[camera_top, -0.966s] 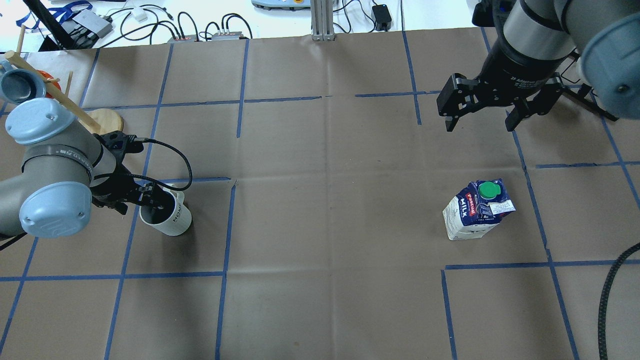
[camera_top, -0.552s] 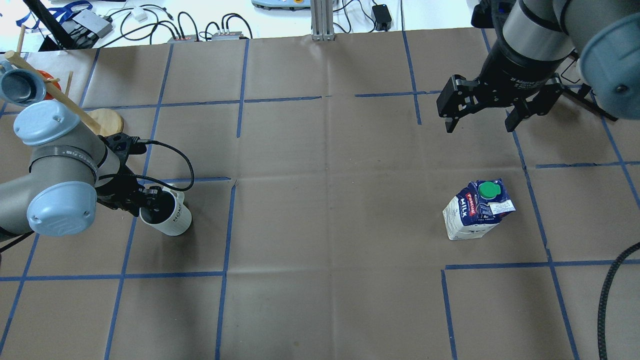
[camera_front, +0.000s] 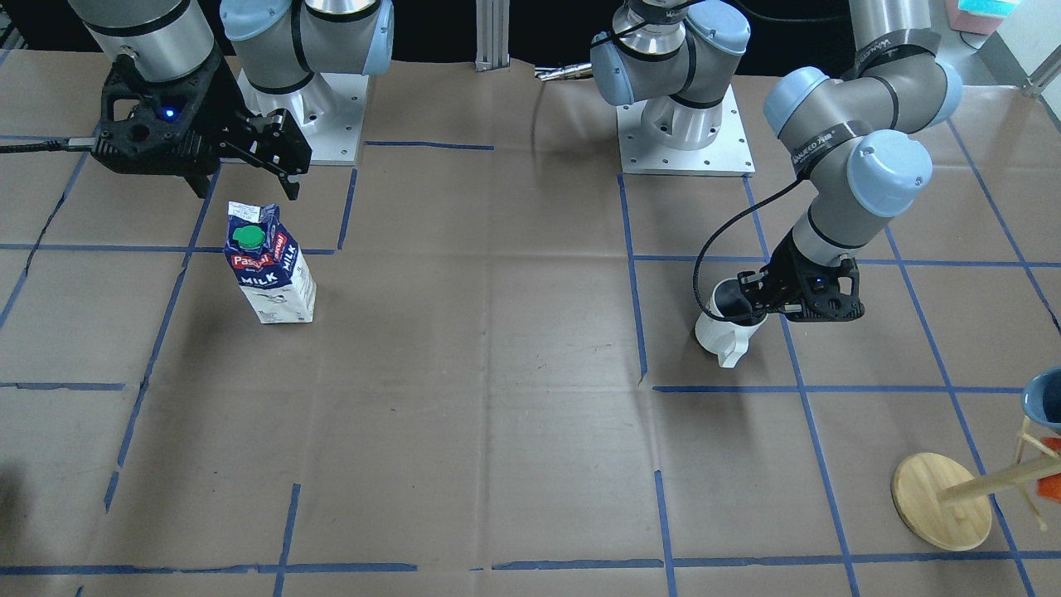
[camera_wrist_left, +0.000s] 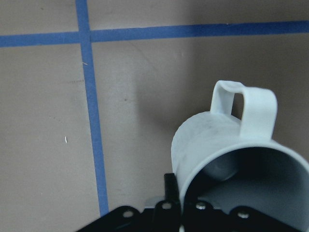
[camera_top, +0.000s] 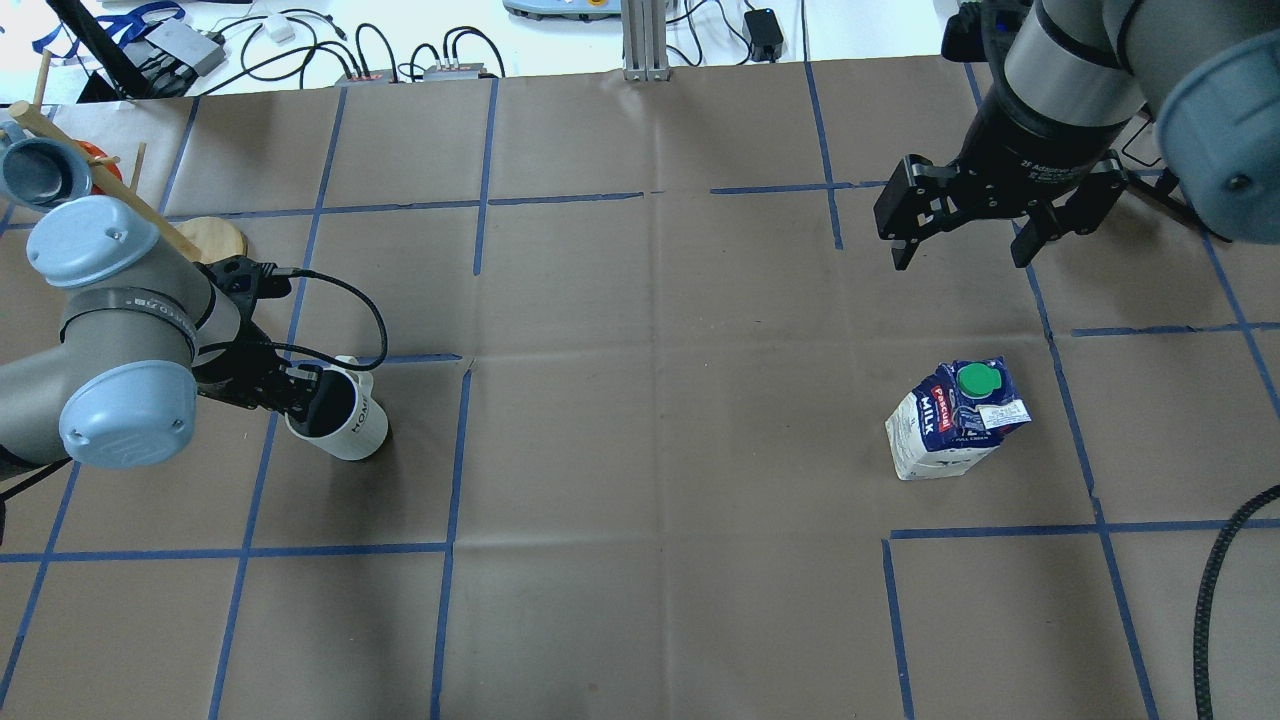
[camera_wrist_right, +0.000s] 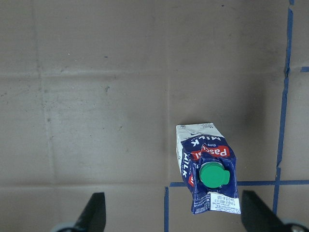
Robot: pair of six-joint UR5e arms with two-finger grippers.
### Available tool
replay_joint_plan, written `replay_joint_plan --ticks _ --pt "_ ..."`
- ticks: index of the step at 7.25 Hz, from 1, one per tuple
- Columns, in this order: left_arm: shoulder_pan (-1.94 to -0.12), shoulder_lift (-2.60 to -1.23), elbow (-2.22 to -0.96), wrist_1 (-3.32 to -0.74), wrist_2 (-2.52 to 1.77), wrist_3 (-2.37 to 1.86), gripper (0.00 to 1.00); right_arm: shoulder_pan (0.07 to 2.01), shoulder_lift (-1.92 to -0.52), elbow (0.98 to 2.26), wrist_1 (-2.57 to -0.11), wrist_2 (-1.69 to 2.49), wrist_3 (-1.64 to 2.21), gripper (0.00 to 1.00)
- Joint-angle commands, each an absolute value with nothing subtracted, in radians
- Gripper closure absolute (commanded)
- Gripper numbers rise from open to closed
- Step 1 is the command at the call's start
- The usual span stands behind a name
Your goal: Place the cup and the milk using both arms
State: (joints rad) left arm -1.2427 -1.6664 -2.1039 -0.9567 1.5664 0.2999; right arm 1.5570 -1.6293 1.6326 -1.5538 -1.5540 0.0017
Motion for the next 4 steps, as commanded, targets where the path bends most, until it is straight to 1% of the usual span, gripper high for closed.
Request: replay_joint_plan --ticks 1,4 --pt "-1.404 -1.704 -1.954 -0.971 1.540 0.168 1.00 1.557 -1.634 1.646 -1.554 -1.557 0.000 0.00" --pt "-1.651 -1.940 -1.618 -1.126 1.551 -0.066 1.00 1.557 -1.637 1.663 -1.554 -1.557 -0.002 0.00"
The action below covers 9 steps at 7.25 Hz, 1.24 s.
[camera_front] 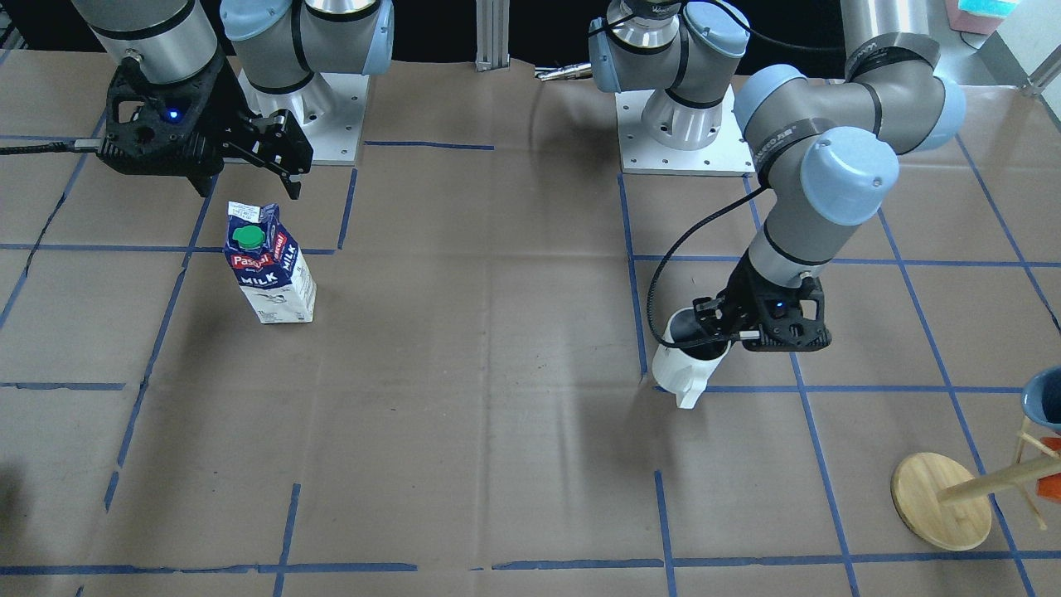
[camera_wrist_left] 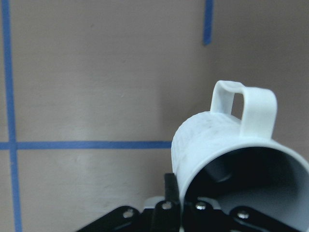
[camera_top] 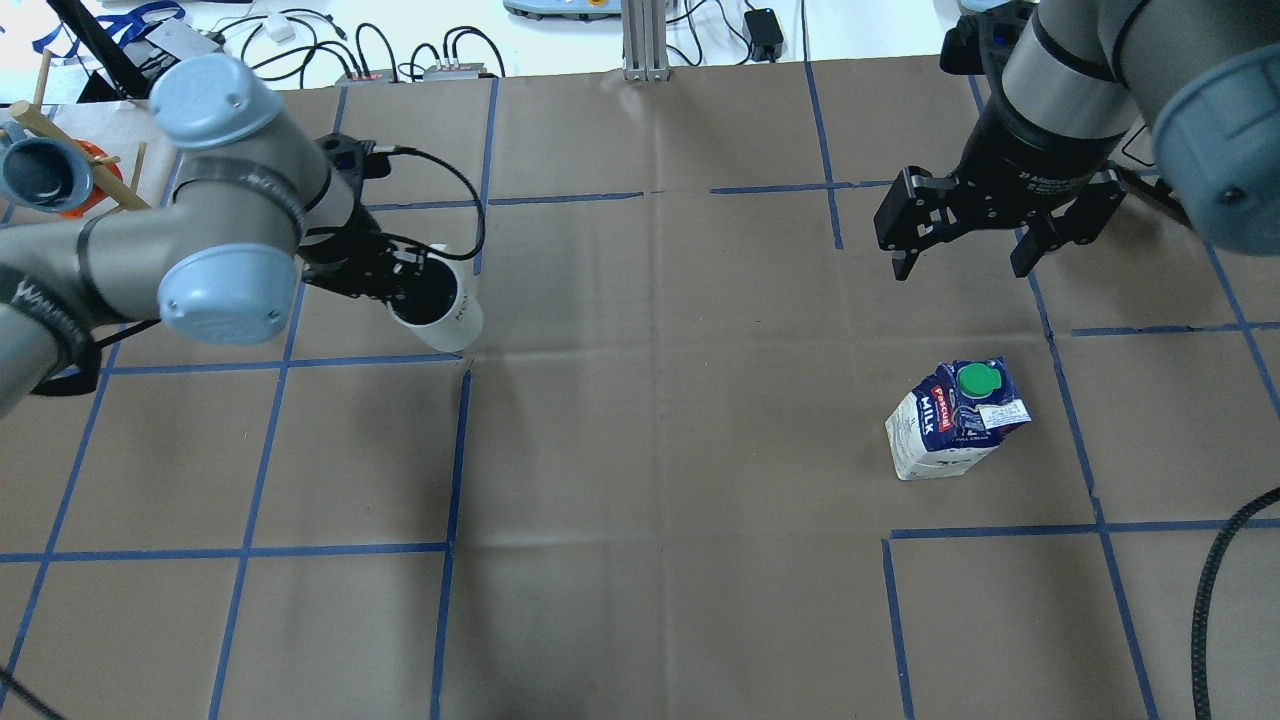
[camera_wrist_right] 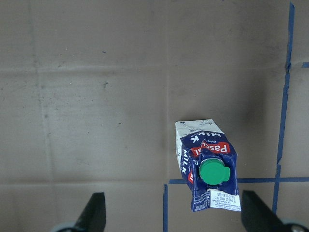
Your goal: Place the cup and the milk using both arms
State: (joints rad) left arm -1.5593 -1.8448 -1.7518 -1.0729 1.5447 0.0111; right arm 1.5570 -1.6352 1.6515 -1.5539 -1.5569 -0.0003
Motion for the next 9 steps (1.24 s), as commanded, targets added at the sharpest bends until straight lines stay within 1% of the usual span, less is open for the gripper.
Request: replay_joint_plan --ticks 1,2,5,7,9 --pt "-1.699 -1.995 -1.558 -1.137 1.557 -0.119 1.00 1.555 -1.638 1.711 -1.560 -1.559 -0.021 0.00" --pt "-1.741 -2.047 -1.521 -1.132 1.557 -0.183 1.00 1.554 -1.664 1.745 -1.578 -1.560 -0.023 0.00" --pt "-1.756 -2.112 -1.462 -1.123 1.545 -0.190 1.00 1.554 -1.660 1.695 -1.588 -1.559 -0.018 0.00" --pt "-1.766 -2.147 -1.434 -1.120 1.542 -0.190 0.99 1.554 -1.658 1.687 -1.585 -1.559 -0.018 0.00" --pt "-1.792 -2.196 -1.372 -1.121 1.548 -0.190 0.97 1.554 -1.657 1.687 -1.586 -1.559 -0.018 0.00"
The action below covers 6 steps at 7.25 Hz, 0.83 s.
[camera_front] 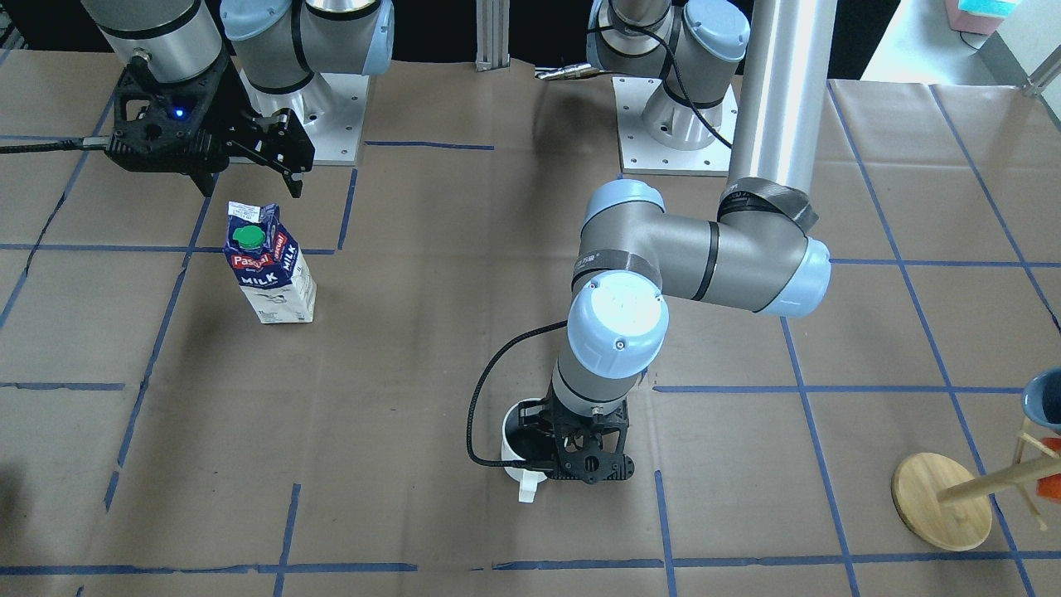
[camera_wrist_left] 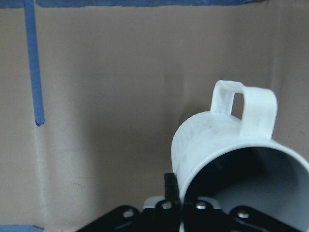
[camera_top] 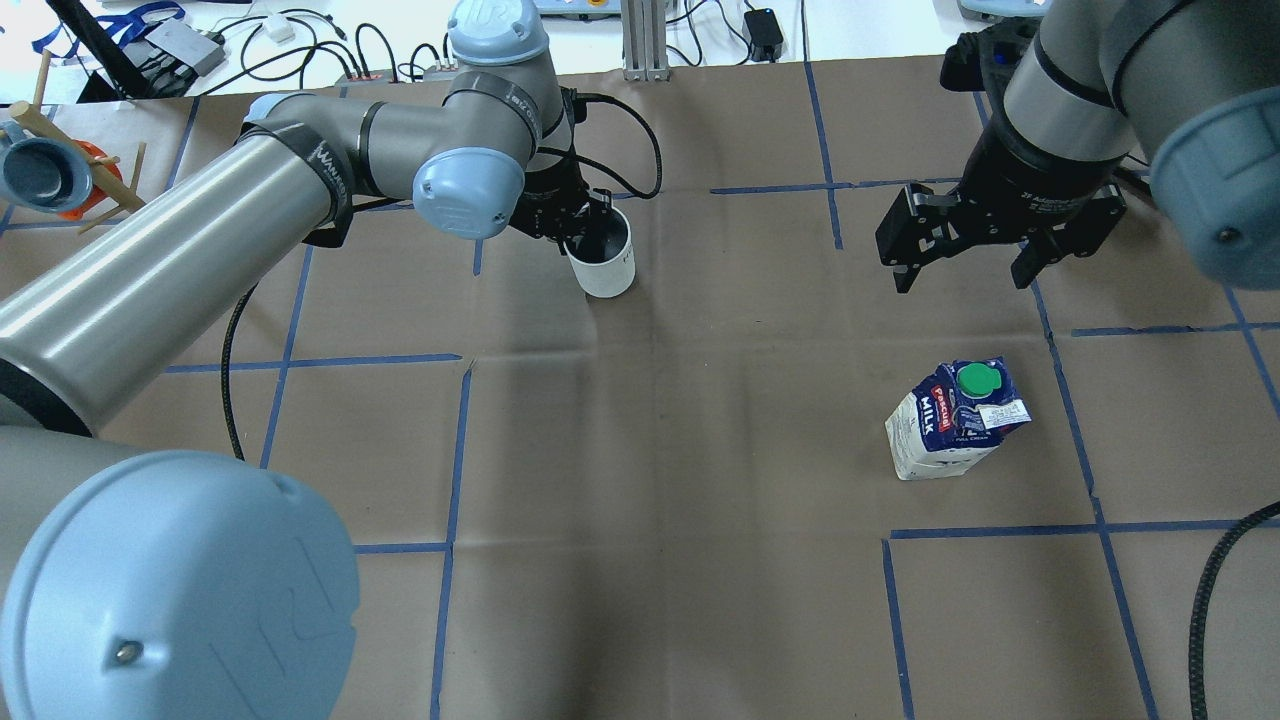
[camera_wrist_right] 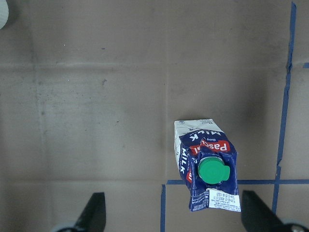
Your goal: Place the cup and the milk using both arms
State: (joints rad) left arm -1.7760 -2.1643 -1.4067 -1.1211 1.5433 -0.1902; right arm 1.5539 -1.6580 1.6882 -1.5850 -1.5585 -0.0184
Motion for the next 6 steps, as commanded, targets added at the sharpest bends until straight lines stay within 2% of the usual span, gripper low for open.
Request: replay_joint_plan --ticks 1,2,4,5,6 --pt "-1.799 -2.210 -1.359 -1.121 1.549 -0.190 0.96 1.554 -1.657 1.687 -1.586 -1.559 -0.018 0.00" --pt "-1.801 -2.207 -1.361 -1.123 1.552 -0.190 0.89 1.554 -1.657 1.687 -1.586 -1.559 -0.018 0.00" --pt "-1.801 -2.204 -1.373 -1.123 1.552 -0.177 0.39 1.552 -1.657 1.689 -1.586 -1.559 -0.020 0.00" --pt "-1.802 -2.180 -1.379 -1.130 1.552 -0.172 0.00 1.551 -1.655 1.697 -1.586 -1.559 -0.021 0.00" --pt "-1.802 -2.142 -1.391 -1.150 1.552 -0.158 0.00 1.545 -1.652 1.703 -1.586 -1.562 -0.026 0.00"
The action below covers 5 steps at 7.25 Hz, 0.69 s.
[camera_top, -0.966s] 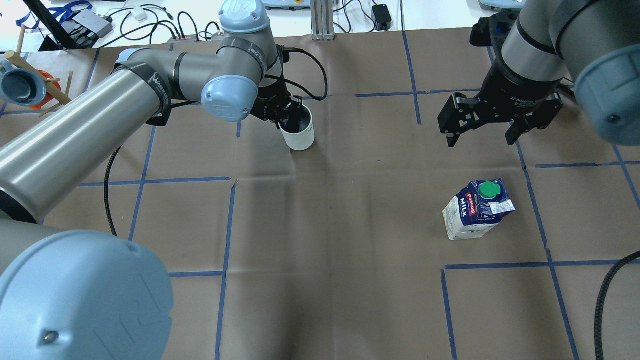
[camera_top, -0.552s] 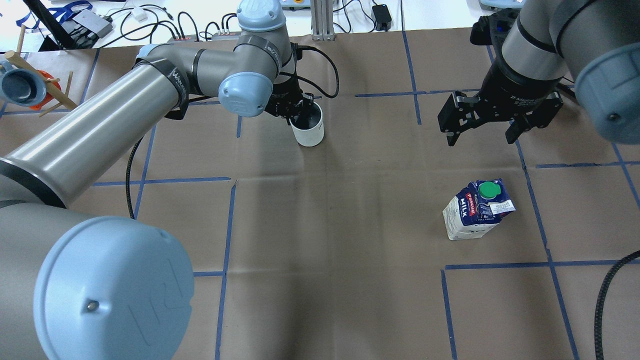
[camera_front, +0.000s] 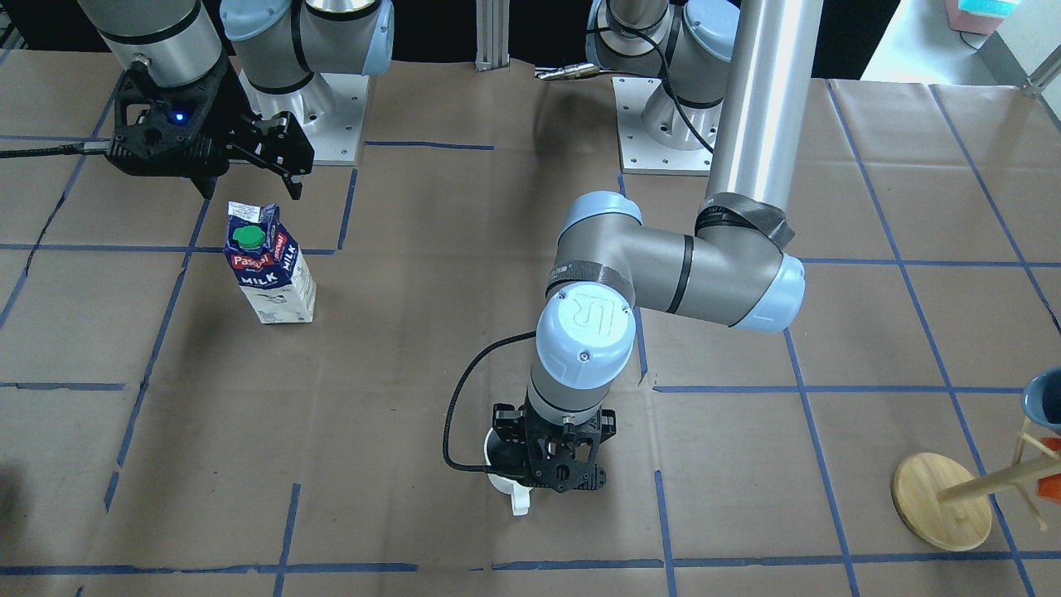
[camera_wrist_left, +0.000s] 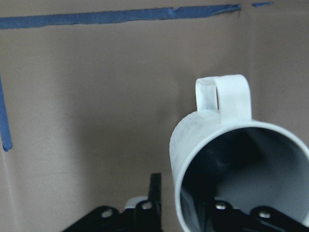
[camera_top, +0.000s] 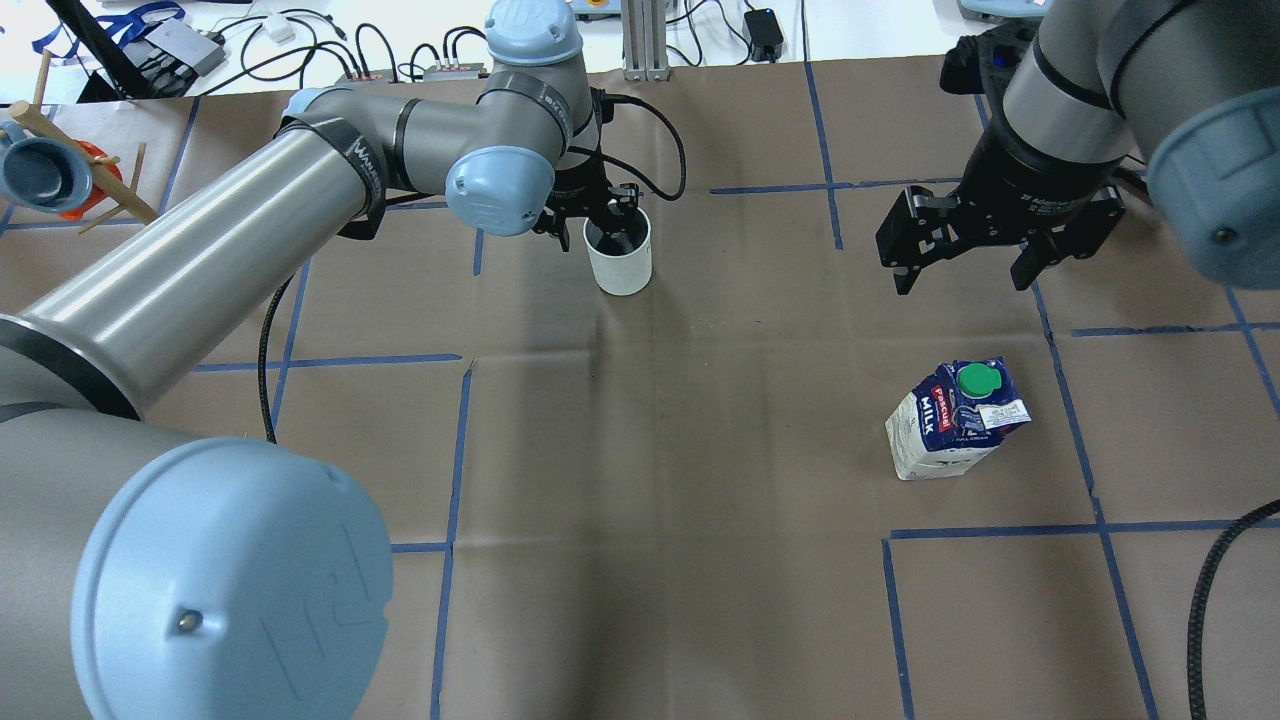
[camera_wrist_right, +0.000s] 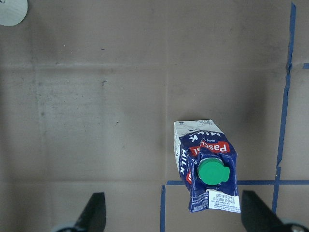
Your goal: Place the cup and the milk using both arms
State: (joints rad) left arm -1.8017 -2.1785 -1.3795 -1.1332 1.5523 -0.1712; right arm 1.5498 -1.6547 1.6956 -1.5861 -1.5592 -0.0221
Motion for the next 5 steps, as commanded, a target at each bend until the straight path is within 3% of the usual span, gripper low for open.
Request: replay_joint_plan --ticks 1,3,5 --pt "-1.796 -2.107 -1.410 -1.170 1.554 -0.152 0.00 1.536 -1.657 1.709 -1.586 -1.563 -0.059 0.00" --pt "-1.783 -1.992 -1.445 -1.236 1.554 -0.077 0.00 1.487 -1.664 1.735 -1.589 -1.565 -0.147 0.00" --pt "-1.709 -1.732 -1.479 -1.517 1.552 -0.010 0.00 1.412 -1.701 1.796 -1.597 -1.559 -0.210 0.00"
